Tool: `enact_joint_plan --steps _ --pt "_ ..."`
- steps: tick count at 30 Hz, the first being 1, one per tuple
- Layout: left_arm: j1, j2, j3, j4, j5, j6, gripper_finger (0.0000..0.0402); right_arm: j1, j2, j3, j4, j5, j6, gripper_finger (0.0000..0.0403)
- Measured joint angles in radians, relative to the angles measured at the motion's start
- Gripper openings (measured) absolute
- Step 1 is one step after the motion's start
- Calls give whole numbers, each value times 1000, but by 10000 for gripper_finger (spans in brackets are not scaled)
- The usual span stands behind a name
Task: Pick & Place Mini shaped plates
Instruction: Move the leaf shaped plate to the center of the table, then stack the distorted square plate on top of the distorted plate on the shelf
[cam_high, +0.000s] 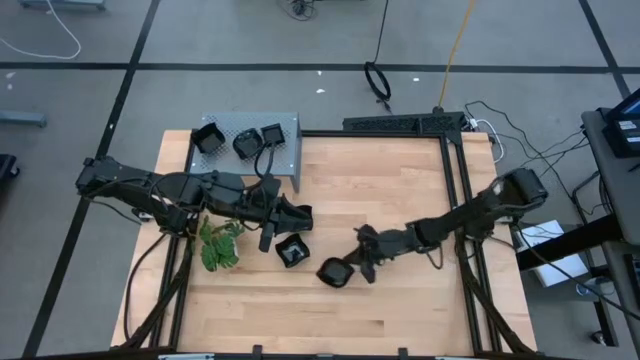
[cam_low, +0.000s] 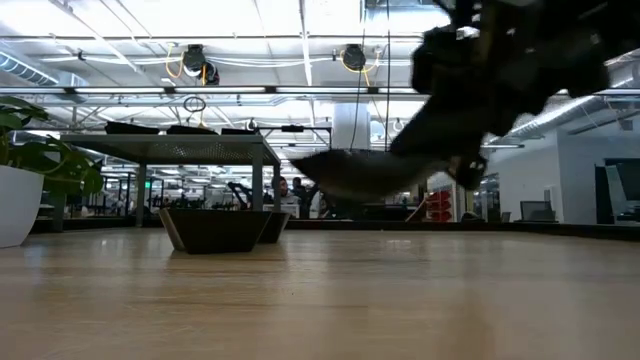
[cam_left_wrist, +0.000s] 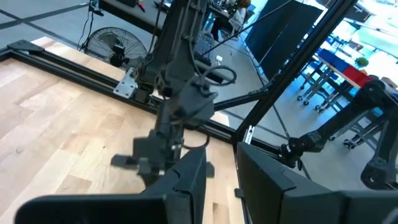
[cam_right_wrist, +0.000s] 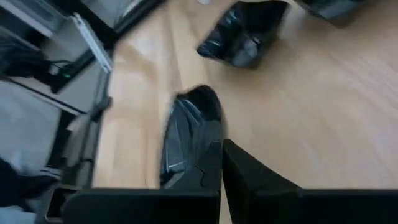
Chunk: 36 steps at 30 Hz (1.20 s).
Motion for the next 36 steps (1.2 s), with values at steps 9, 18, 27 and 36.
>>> enact_joint_plan --steps 9,18,27,36 --pt "0 0 0 0 0 -32 93 -49 250 208 37 -117 -57 0" --pt "0 0 0 -1 0 -57 93 -62 417 434 17 -115 -107 0" --pt "-1 0 0 -2 0 -79 93 -87 459 467 -10 -113 -107 20" --pt "-1 0 0 -3 2 -79 93 -123 327 466 -63 -295 -124 126"
